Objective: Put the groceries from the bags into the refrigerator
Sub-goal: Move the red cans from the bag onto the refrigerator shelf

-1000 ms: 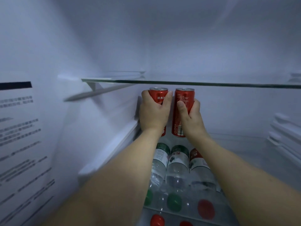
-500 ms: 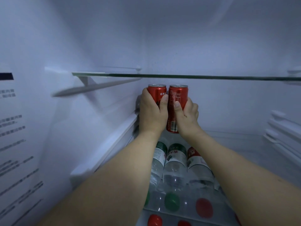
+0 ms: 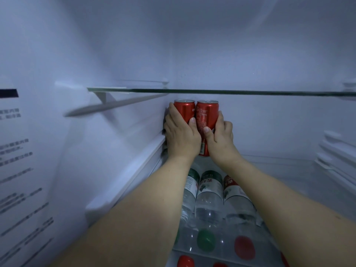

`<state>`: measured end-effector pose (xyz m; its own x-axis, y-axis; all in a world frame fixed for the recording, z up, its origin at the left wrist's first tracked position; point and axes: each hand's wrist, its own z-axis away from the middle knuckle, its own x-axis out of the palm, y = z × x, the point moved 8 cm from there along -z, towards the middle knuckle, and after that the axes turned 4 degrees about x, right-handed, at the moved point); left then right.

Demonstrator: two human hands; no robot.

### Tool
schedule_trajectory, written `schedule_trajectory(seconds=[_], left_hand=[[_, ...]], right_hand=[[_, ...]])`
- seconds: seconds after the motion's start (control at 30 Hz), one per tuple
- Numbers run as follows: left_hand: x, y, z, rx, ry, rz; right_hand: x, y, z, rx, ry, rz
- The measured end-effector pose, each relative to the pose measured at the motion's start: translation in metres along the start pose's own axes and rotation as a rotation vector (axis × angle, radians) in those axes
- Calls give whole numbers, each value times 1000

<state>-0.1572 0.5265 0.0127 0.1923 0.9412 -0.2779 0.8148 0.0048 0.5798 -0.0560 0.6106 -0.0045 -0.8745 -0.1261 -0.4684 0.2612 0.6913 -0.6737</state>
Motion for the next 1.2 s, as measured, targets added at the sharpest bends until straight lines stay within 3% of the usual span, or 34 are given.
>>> schedule_trajectory(seconds=[0.57, 0.77, 0.9, 1.07, 1.2], left_hand=[[-9, 1, 3, -23, -16, 41], [-12, 6, 10, -71, -122, 57], [-19, 14, 17, -89, -176, 34], [-35, 25, 28, -68, -249, -92], [-48, 40, 49, 28, -396, -263]], right_hand=[[-6, -5, 6, 51, -58, 9], [-26, -7, 22, 126, -31, 105], [-38, -8, 37, 152, -108, 235], [-57, -18, 57, 168, -202, 362], [-74, -31, 84, 188, -273, 427]])
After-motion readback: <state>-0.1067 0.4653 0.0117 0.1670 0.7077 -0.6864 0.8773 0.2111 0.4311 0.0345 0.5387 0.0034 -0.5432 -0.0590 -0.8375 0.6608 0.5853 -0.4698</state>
